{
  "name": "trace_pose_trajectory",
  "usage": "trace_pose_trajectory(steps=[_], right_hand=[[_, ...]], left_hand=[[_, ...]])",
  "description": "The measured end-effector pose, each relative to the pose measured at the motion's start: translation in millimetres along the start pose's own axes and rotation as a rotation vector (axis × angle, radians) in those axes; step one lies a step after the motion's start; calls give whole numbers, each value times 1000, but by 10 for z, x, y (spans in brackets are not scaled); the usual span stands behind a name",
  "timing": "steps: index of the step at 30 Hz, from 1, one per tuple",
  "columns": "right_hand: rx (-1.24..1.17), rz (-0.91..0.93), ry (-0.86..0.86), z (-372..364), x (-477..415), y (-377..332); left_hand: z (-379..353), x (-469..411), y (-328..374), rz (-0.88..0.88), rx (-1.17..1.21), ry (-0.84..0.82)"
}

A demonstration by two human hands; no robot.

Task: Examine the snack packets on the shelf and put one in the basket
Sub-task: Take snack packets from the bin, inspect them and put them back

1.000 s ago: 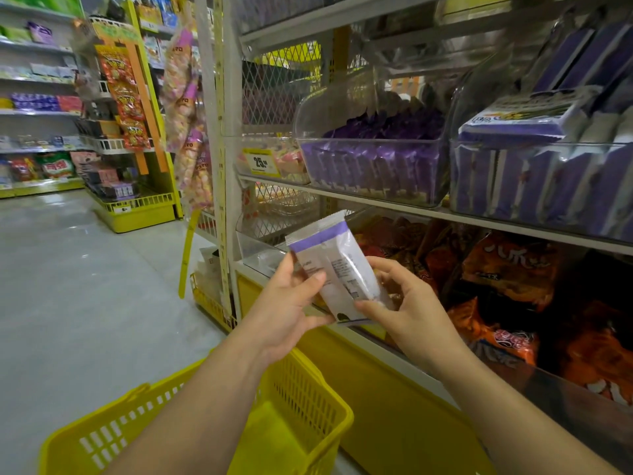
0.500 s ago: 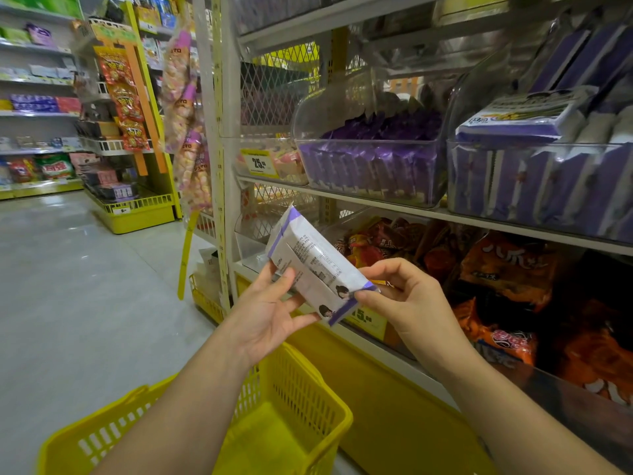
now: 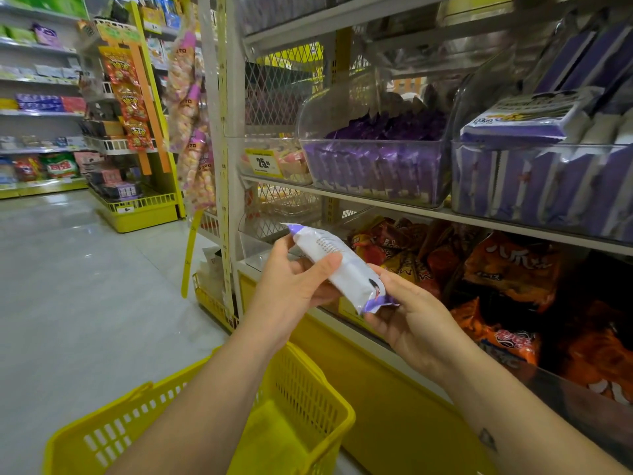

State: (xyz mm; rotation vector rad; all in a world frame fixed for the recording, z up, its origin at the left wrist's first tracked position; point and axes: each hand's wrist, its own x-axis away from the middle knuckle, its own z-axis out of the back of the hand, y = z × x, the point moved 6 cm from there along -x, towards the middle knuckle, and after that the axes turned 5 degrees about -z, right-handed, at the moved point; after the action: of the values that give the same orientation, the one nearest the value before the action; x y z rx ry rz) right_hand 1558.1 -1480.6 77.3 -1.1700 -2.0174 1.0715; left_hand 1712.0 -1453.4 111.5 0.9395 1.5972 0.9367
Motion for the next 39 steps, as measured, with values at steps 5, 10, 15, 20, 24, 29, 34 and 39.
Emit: trace_pose_trajectory(steps=[5, 10, 15, 20, 24, 29, 34, 39], right_hand=[[-201, -105, 15, 14, -29, 98], [-188, -48, 5, 1, -6, 38], [59, 85, -46, -36, 40, -59], [201, 237, -31, -97, 85, -133], [295, 296, -12, -121, 95, -153], [449, 397, -15, -186, 181, -204], [637, 466, -35, -265, 269, -221], [712, 465, -86, -304, 297, -215]], left_hand=[[-90, 20, 17, -9, -9, -47], [-80, 12, 12, -39, -99, 5], [-16, 48, 60, -128, -505, 50], [-181, 122, -66, -54, -539, -194], [-201, 156, -98, -35, -514, -186], [-178, 140, -96, 21, -474, -167], [-179, 142, -116, 53, -505, -194], [-105, 113, -128, 41, -507, -118]])
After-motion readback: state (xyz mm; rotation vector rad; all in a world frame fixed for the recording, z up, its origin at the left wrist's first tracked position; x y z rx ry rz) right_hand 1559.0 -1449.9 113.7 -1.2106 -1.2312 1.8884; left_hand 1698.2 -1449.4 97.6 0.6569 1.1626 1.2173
